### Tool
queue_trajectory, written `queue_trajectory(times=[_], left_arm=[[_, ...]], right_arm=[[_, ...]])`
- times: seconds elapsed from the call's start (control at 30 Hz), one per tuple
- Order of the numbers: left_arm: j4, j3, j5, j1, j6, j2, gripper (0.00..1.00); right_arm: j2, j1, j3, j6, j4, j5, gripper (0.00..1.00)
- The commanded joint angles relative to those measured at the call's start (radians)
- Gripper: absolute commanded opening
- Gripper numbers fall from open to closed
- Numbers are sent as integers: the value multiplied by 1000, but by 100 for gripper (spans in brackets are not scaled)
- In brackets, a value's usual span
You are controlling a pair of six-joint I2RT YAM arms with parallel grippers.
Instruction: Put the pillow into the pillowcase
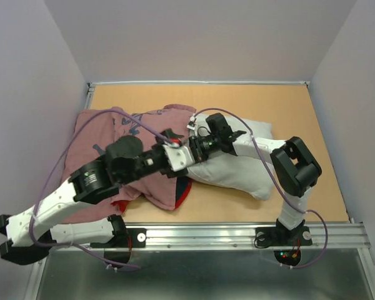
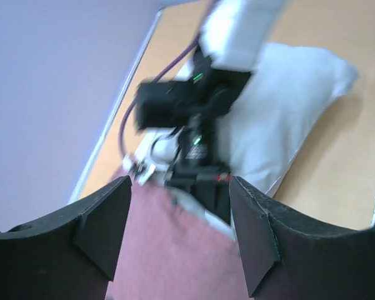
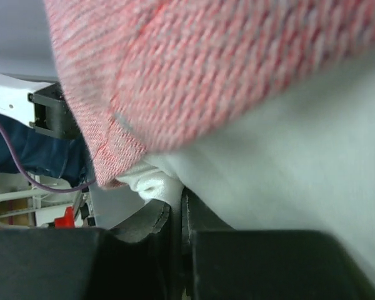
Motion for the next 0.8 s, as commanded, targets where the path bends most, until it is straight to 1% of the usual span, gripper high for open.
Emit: queue_trajectory(times=[0.0,0.03,0.07,0.13,0.17,0.2,0.27,0.3,0.33,0.37,0.4,0.43,0.53,0.57,0.6,0.77], left_arm=[[-162,74,-46,222,-315,24,76],[-193,82,-32,323,-392,54,76],[-200,85,-30,348,-431,71,76],[-207,85,-76,373,-509,125,75],[-204,80,-76,394,-548,139,75],[-182,76,-75,399,-553,149,75],[-158,62,-105,399,-566,182,75],[-147,62,-128,398,-574,197,75],[-138,65,-134,398,-579,239,75],[-136,77,-154,398,-589,266,74],[-136,85,-156,398,-589,292,75],[-138,91,-160,394,-591,338,75],[-118,103,-190,367,-582,399,74],[-115,105,-240,358,-576,415,73],[-119,112,-257,345,-571,433,72],[-115,129,-355,344,-560,528,67]], right_arm=[[-120,-4,-47,51,18,103,14],[-188,-6,-45,51,20,129,26],[-222,-6,-42,48,20,160,30],[-299,-6,-22,19,-23,267,33],[-375,-6,-19,11,-39,325,40],[-411,-6,-10,0,-69,350,41],[-482,-6,-5,-36,-106,413,42],[-544,-6,-5,-50,-120,497,42],[-575,-6,-16,-97,-141,540,42],[-607,-6,-25,-116,-149,629,42],[-608,-6,-33,-130,-149,654,42],[-600,-7,-38,-160,-164,672,39],[-550,-7,-67,-176,-174,640,37],[-533,-7,-90,-169,-174,630,35],[-514,-7,-97,-161,-172,622,34],[-378,-7,-125,-138,-148,582,27]])
